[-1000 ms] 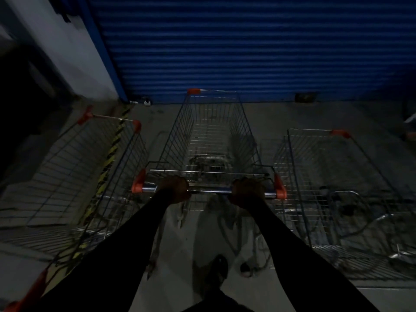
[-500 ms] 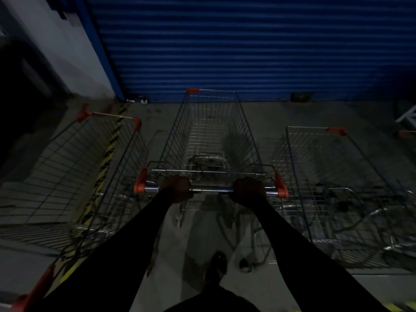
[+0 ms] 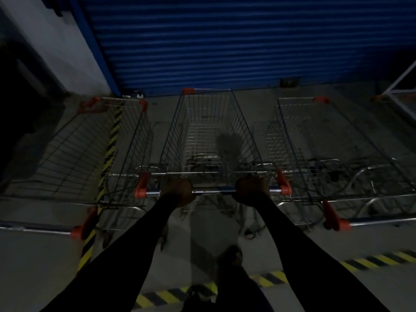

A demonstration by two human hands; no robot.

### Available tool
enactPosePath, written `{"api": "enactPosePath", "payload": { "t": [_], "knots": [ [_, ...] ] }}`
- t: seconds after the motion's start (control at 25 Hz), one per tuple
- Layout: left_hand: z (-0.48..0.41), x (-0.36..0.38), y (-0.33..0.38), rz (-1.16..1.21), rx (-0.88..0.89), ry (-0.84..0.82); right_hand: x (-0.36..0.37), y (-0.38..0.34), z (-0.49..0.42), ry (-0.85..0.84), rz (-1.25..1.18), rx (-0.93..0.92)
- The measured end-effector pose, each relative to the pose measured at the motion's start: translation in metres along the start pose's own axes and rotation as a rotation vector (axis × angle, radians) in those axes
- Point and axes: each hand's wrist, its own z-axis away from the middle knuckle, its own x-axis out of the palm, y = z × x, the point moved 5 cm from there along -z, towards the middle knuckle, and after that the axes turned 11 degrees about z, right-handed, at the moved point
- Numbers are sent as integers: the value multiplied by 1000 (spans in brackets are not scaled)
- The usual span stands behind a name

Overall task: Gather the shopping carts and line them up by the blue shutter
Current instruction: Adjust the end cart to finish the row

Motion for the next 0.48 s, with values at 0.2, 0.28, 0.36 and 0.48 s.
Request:
{"api": "enactPosePath", "payload": {
  "t": [0.2,0.28,0.36,0.48],
  "knots": [
    [49,12,0,-153,-52,-40,15,-19,36,127,106,-72],
    [64,6,11,-200,-56,-9,15,-19,43,128,49,-69],
    [77,4,21,-158,-91,-40,18,-23,54,115,52,-92],
    [89,11,15,-92,-175,-56,22,-26,67,139,57,-90]
  ]
}}
